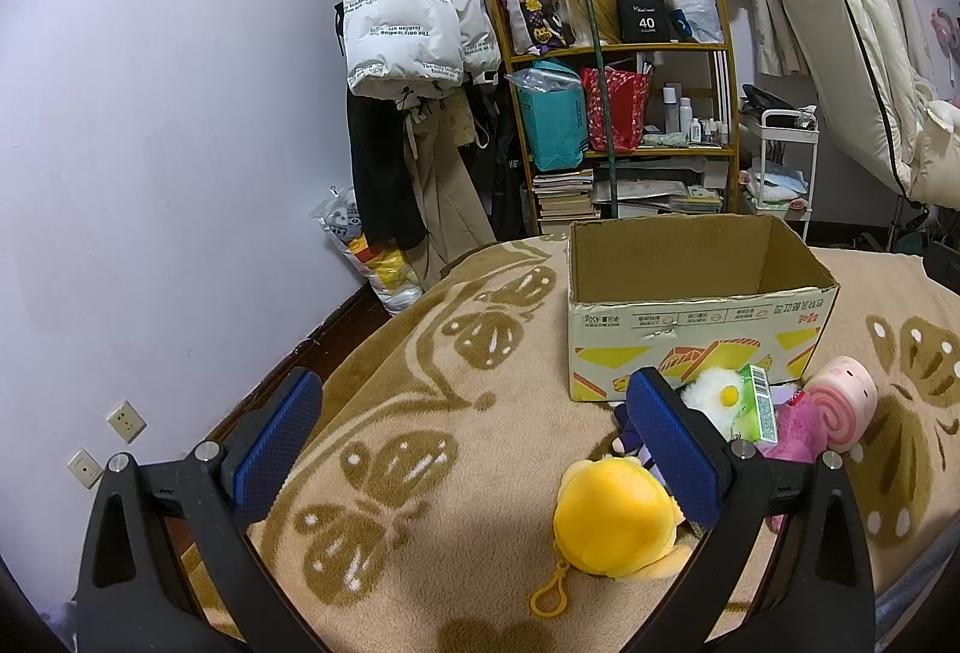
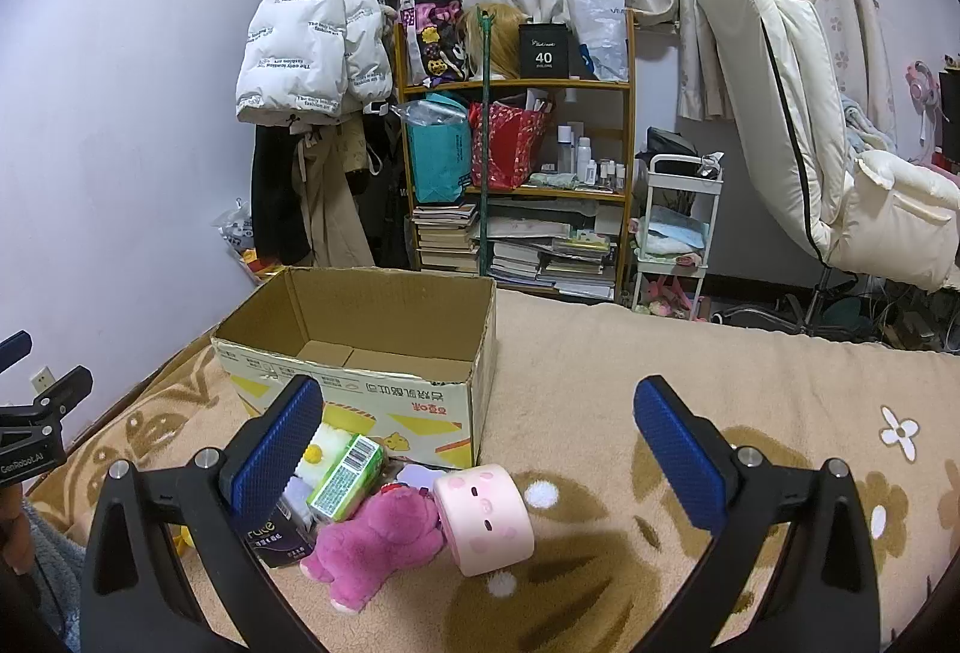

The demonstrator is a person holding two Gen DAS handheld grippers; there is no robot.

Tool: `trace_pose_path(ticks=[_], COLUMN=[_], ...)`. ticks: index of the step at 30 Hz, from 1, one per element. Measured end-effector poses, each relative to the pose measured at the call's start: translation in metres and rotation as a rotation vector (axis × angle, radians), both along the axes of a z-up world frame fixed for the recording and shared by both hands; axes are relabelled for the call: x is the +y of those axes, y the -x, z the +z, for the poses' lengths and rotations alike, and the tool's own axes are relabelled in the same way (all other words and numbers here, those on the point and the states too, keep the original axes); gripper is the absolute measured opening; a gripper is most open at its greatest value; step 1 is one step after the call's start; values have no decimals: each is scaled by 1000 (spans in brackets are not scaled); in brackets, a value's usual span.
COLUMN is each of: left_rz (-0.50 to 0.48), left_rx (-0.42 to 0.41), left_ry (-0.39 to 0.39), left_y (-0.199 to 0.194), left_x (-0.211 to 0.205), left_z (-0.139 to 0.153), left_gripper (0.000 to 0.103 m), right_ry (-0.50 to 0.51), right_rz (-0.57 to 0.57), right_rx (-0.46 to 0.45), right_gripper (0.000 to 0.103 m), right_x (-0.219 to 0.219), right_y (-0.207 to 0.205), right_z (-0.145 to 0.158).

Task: Organize soft objects

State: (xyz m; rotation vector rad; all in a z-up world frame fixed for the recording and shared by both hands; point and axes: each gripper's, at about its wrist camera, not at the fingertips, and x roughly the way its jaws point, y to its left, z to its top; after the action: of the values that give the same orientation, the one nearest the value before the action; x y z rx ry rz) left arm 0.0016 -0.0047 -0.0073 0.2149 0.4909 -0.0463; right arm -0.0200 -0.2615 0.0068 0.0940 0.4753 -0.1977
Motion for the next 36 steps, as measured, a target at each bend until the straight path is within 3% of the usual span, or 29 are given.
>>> trace_pose_path(ticks=[36], left_rz=[-1], left_rx=[0], left_ry=[-5], left_y=[0], left_x=[-3], left_z=[-2], left_gripper=[101], right_ry=[-5], right_rz=[1], right_rx=[4], right_gripper=[103], right_x=[2], right_y=[-1], right_z=[-5])
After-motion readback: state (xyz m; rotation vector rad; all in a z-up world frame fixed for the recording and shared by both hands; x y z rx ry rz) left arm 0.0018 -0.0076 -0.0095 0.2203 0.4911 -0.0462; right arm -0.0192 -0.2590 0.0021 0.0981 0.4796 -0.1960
